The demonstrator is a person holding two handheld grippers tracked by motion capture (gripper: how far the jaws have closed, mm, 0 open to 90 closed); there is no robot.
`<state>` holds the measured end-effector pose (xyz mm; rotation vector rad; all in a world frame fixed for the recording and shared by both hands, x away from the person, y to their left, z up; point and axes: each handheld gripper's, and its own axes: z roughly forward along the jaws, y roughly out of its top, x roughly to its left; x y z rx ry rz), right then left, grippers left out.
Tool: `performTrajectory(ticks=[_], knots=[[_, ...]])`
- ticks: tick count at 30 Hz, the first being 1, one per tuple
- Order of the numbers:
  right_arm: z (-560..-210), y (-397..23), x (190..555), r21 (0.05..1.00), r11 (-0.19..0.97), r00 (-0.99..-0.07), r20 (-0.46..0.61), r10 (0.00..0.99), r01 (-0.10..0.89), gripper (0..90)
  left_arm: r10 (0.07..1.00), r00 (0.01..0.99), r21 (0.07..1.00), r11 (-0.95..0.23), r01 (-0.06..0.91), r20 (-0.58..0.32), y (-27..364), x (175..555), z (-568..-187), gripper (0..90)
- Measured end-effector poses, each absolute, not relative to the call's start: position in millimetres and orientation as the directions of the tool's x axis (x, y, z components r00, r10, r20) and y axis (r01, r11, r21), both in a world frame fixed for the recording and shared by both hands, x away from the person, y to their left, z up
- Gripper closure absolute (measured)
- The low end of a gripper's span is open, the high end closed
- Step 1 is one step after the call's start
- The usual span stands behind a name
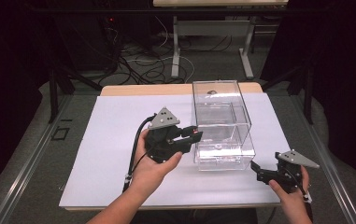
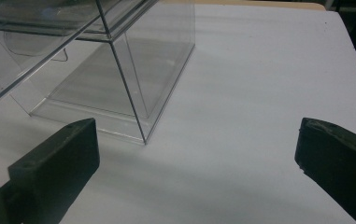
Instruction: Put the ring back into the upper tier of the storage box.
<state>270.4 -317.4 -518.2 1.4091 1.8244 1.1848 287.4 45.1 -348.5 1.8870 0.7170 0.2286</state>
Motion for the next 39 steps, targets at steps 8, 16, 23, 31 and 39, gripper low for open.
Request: performTrajectory(ticks=[8, 16, 23, 31, 39], knots=[[-519.4, -317.5, 271.2, 0.885, 0.066, -0.315, 0.094, 0.944, 0.462, 0.0, 0.569, 0.804, 0.885, -0.269, 0.381, -0.173, 30.4, 293.1, -346.1, 71.1], [-519.0, -317.8, 270.5, 0.877, 0.066, -0.315, 0.099, 0.944, 0.476, 0.0, 0.565, 0.806, 0.880, -0.279, 0.384, -0.173, 17.3, 298.7, -347.5, 71.1], [-519.8, -317.4, 271.1, 0.879, 0.061, -0.316, 0.105, 0.943, 0.473, 0.0, 0.566, 0.805, 0.875, -0.280, 0.394, -0.181, 9.5, 303.3, -351.6, 71.0], [-520.4, -317.5, 271.6, 0.879, 0.068, -0.320, 0.099, 0.942, 0.473, 0.0, 0.564, 0.807, 0.869, -0.297, 0.395, -0.174, 0.7, 306.6, -356.7, 71.0], [-520.2, -317.8, 271.4, 0.878, 0.067, -0.323, 0.103, 0.941, 0.475, 0.0, 0.558, 0.810, 0.859, -0.311, 0.406, -0.181, -7.5, 308.7, -361.8, 71.0]])
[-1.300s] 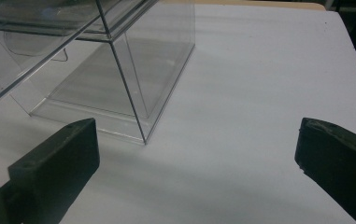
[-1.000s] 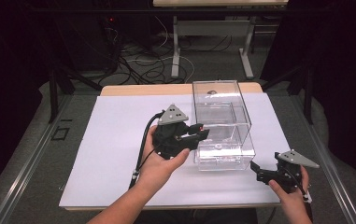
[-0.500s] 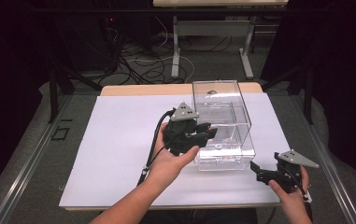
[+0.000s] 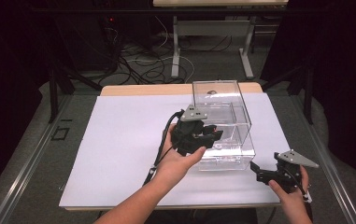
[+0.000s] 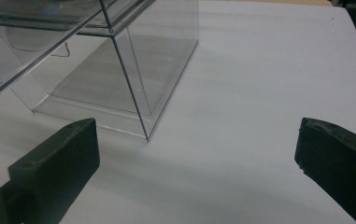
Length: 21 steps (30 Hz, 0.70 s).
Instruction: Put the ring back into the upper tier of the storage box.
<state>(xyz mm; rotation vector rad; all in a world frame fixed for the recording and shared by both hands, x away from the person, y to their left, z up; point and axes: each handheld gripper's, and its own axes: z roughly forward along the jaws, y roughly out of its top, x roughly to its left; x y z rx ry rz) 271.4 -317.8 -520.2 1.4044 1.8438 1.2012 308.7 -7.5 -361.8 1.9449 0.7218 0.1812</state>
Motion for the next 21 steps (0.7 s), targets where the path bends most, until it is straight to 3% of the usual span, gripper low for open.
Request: performTrajectory(ticks=[21], knots=[[-520.0, -318.8, 271.4, 0.877, 0.073, -0.322, 0.096, 0.942, 0.475, 0.0, 0.552, 0.814, 0.829, -0.359, 0.428, -0.181, -26.6, 316.9, -373.7, 70.8]])
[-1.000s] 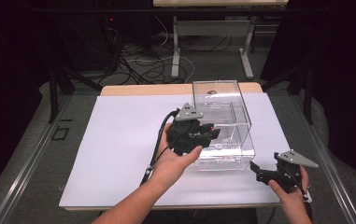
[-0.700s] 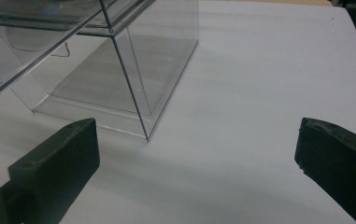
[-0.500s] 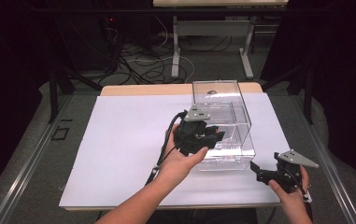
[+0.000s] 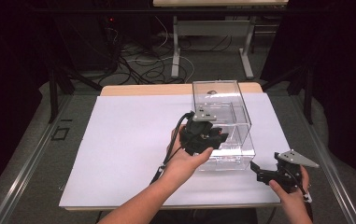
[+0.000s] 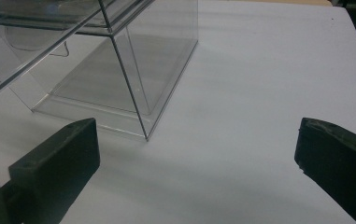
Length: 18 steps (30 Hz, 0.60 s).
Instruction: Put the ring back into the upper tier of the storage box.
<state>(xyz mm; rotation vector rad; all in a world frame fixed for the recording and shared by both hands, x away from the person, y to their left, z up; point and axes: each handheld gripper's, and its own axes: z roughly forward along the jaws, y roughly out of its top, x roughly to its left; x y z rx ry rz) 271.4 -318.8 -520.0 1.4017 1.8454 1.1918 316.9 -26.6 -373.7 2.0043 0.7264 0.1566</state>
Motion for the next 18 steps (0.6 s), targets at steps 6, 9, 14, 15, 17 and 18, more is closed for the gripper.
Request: performTrajectory(ticks=[6, 9, 14, 15, 17, 18], knots=[[-520.9, -318.2, 272.0, 0.881, 0.066, -0.323, 0.102, 0.941, 0.469, 0.0, 0.554, 0.814, 0.825, -0.371, 0.427, -0.172, -29.5, 318.7, -374.1, 70.8], [-521.0, -318.3, 272.1, 0.880, 0.067, -0.324, 0.102, 0.941, 0.469, 0.0, 0.553, 0.817, 0.821, -0.385, 0.422, -0.161, -29.5, 319.6, -373.7, 70.7], [-520.9, -318.2, 272.0, 0.880, 0.066, -0.324, 0.103, 0.940, 0.470, 0.0, 0.552, 0.820, 0.811, -0.403, 0.423, -0.154, -29.9, 320.2, -372.9, 70.5], [-520.9, -318.1, 271.9, 0.880, 0.066, -0.324, 0.102, 0.940, 0.470, 0.0, 0.554, 0.818, 0.810, -0.404, 0.425, -0.153, -30.4, 320.0, -372.9, 70.5], [-520.9, -318.1, 272.0, 0.880, 0.066, -0.324, 0.102, 0.940, 0.470, 0.0, 0.556, 0.817, 0.811, -0.403, 0.424, -0.151, -31.3, 320.0, -373.0, 70.4], [-521.0, -318.1, 272.0, 0.880, 0.067, -0.325, 0.102, 0.940, 0.470, 0.0, 0.555, 0.817, 0.806, -0.406, 0.431, -0.158, -31.5, 319.8, -372.7, 70.3]])
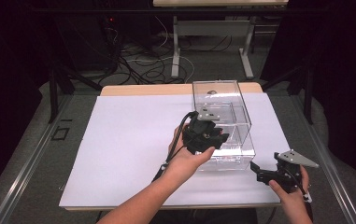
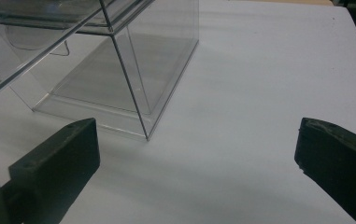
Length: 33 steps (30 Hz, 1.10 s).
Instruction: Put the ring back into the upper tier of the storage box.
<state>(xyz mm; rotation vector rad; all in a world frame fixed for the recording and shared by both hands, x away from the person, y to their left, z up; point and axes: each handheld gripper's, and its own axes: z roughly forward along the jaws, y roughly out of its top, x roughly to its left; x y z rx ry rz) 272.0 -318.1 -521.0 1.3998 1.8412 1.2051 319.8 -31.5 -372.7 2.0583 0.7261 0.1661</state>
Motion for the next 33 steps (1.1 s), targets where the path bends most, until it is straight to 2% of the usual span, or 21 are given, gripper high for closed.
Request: performTrajectory(ticks=[19, 33], knots=[[-521.4, -317.7, 272.0, 0.877, 0.065, -0.325, 0.107, 0.940, 0.476, 0.0, 0.553, 0.819, 0.743, -0.483, 0.464, -0.152, -36.6, 322.2, -371.6, 69.9], [-521.1, -318.6, 271.8, 0.872, 0.077, -0.329, 0.100, 0.939, 0.483, 0.0, 0.554, 0.816, 0.728, -0.491, 0.479, -0.164, -38.5, 324.0, -371.7, 68.8]])
